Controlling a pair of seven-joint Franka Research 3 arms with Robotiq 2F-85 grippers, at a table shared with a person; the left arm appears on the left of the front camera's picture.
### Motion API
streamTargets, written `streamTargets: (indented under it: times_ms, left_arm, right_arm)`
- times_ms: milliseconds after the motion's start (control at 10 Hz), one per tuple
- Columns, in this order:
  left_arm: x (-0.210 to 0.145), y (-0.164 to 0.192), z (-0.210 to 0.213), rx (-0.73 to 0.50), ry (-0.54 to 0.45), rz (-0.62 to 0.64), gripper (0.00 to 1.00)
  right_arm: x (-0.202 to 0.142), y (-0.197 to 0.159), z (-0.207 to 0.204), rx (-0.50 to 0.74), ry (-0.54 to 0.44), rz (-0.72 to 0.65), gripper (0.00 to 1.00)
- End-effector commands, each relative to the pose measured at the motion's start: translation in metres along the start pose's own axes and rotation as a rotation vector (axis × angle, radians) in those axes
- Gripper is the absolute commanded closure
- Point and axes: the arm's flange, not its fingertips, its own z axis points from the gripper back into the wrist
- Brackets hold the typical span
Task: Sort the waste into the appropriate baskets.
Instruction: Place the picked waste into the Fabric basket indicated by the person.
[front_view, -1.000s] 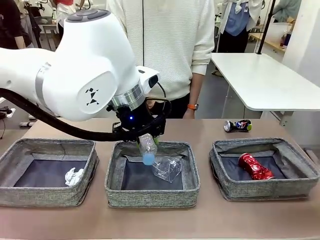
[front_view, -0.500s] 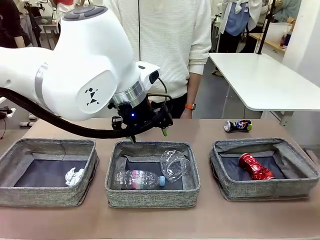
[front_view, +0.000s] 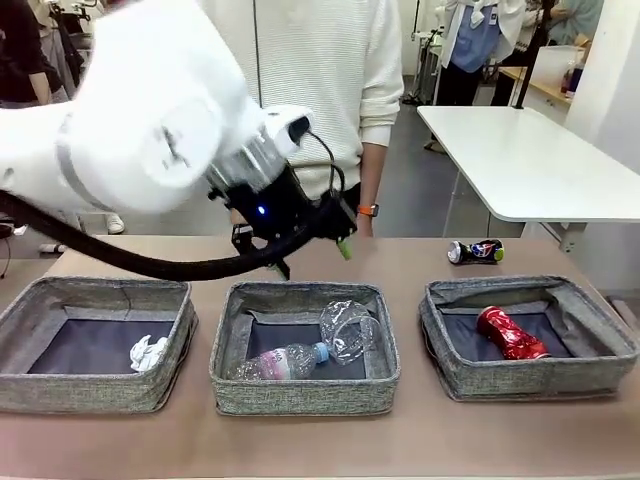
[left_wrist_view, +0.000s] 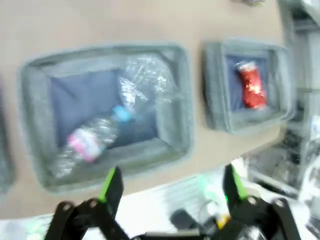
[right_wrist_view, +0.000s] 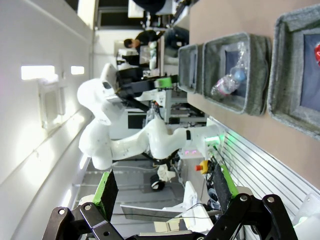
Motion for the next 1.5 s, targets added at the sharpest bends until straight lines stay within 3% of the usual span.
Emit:
streamTargets:
  times_ms: [0, 100, 200, 400, 500, 600, 800, 1000, 1100, 1200, 1400]
  left_arm:
    - [0.011, 0.058, 0.064, -0.49, 0.341, -0.13, 0.0]
    - [0.019, 0.085, 0.086, -0.737, 0.408, -0.171, 0.0]
    - [0.027, 0.121, 0.108, -0.879, 0.41, -0.138, 0.0]
    - [0.031, 0.181, 0.141, -1.031, 0.348, -0.071, 0.0]
    - [0.031, 0.209, 0.153, -0.995, 0.322, -0.04, 0.0]
    - [0.035, 0.245, 0.161, -0.917, 0.318, 0.079, 0.0]
    - [0.017, 0.316, 0.168, -0.82, 0.172, 0.24, 0.0]
    - [-0.005, 0.354, 0.163, -0.862, 0.121, 0.304, 0.0]
    - [-0.009, 0.36, 0.16, -0.921, 0.088, 0.386, 0.0]
    - [0.009, 0.363, 0.168, -0.836, 0.144, 0.294, 0.0]
    - [0.009, 0.363, 0.168, -0.836, 0.144, 0.294, 0.0]
  right_arm:
    - [0.001, 0.002, -0.001, 0.009, -0.011, 0.012, 0.0]
    - [0.001, 0.002, -0.001, 0.009, -0.011, 0.012, 0.0]
    - [0.001, 0.002, -0.001, 0.009, -0.011, 0.012, 0.0]
    - [0.001, 0.002, -0.001, 0.009, -0.011, 0.012, 0.0]
    - [0.001, 0.002, -0.001, 0.009, -0.011, 0.012, 0.0]
    - [0.001, 0.002, -0.001, 0.009, -0.011, 0.012, 0.0]
    - [0.001, 0.002, -0.001, 0.009, -0.011, 0.012, 0.0]
    - [0.001, 0.002, -0.001, 0.009, -0.011, 0.012, 0.0]
    - [0.001, 0.002, -0.001, 0.009, -0.011, 0.012, 0.0]
    - [0.001, 0.002, -0.001, 0.009, -0.011, 0.012, 0.0]
    - [0.001, 0.002, -0.001, 0.009, -0.011, 0.012, 0.0]
